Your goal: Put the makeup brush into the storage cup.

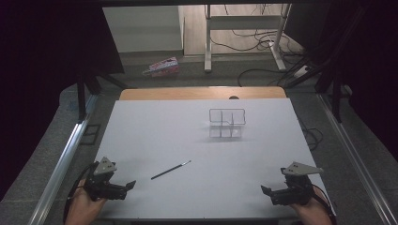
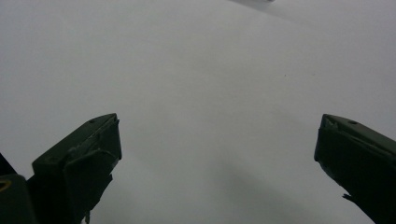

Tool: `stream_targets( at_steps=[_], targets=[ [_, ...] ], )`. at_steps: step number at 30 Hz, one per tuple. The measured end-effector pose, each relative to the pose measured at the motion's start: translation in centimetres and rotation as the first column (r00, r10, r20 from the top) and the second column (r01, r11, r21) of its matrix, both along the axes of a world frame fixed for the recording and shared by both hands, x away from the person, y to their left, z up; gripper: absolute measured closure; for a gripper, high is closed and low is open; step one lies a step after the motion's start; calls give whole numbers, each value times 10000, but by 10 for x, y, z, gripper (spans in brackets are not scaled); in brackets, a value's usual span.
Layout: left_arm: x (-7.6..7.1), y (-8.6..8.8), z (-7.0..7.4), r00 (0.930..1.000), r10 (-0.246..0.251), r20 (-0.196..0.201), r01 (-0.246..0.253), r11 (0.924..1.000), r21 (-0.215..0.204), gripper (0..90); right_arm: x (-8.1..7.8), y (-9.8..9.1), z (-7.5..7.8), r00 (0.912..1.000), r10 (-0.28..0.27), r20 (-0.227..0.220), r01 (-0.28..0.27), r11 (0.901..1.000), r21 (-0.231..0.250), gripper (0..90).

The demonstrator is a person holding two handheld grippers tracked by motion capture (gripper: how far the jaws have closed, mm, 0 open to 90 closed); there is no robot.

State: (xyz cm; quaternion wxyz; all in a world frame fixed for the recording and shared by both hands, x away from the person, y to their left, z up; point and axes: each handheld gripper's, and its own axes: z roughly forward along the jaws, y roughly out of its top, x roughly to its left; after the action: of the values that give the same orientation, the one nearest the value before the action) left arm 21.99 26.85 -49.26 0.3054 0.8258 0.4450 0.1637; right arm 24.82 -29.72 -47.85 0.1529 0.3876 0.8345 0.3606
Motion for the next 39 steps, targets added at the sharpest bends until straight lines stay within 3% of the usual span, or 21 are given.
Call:
stream_targets(
  at_steps=[7, 22, 30, 39],
  targets=[
    [9, -10, 3, 9993, -176, -334, 190, 9989, 424, 0, 1, -1, 0, 9998, -182, -48, 182, 9998, 53, 7],
    [33, -24, 12, 9957, -510, -776, 566, 9958, 726, 0, 2, 0, -1, 9995, -249, -180, 247, 9997, -79, 10],
    [49, -43, 15, 9867, -1072, -1222, 1228, 9841, 1285, 1, 3, -1, -2, 9992, -313, -265, 312, 9995, -46, 12],
    [61, -60, 18, 9749, -1572, -1579, 1804, 9727, 1459, 15, 3, 0, -2, 9992, -267, -287, 264, 9996, -110, 14]
  ],
)
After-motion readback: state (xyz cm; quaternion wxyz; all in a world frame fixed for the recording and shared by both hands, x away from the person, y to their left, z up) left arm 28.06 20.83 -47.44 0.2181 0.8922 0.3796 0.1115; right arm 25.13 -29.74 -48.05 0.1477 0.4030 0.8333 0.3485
